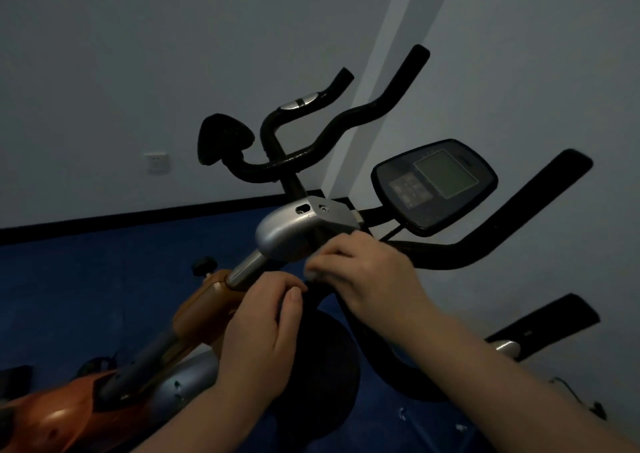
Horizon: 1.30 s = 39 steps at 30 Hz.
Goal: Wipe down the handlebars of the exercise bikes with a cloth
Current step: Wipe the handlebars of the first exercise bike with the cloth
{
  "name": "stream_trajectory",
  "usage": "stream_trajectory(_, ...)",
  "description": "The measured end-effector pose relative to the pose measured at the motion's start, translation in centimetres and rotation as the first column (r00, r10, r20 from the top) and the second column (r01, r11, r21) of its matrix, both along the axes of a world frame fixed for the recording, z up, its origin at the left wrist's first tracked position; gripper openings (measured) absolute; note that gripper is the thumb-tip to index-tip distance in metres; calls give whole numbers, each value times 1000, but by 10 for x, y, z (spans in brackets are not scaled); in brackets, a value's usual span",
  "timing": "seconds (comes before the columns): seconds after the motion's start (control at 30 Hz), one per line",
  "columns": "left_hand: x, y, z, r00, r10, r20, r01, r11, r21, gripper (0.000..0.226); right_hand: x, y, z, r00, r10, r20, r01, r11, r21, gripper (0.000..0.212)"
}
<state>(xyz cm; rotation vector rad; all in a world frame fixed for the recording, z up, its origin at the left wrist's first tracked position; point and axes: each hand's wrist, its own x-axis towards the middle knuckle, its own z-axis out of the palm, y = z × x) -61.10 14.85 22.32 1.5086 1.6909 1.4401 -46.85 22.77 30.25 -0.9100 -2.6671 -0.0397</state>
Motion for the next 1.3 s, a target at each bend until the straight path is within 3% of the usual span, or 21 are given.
stream_trajectory(0.1,-7,2,5,997,-59,-48,59,998,-13,21,37,8,14,995,-98,10,98,995,23,14)
stream_trajectory(0.2,-11,12,20,994,-108,1,108,993,-47,13,67,19,36,970,-242,5,240,967,83,16)
stream_trajectory(0.4,-1,40,45,959,-221,-176,199,971,-134,15,15,-4,8,980,-191,-61,192,981,16,13)
stream_trajectory(0.63,2,45,39,930,-286,-232,265,957,-117,14,84,8,42,892,-449,-57,453,888,79,17)
stream_trajectory(0.83,-1,44,37,920,-327,-216,306,944,-125,20,28,-5,14,938,-326,-115,328,945,-4,14)
stream_trajectory(1.03,-2,46,37,909,-344,-234,325,938,-117,18,89,-3,35,863,-500,-68,504,862,59,19)
stream_trajectory(1.13,-1,46,37,911,-337,-236,318,941,-116,18,80,5,40,794,-582,-177,598,800,50,17)
stream_trajectory(1.2,1,46,38,910,-334,-247,315,942,-112,18,53,1,29,790,-558,-253,581,814,21,16)
stream_trajectory(1.3,0,46,39,902,-360,-240,339,933,-124,20,35,-18,8,827,-508,-242,522,853,-4,18)
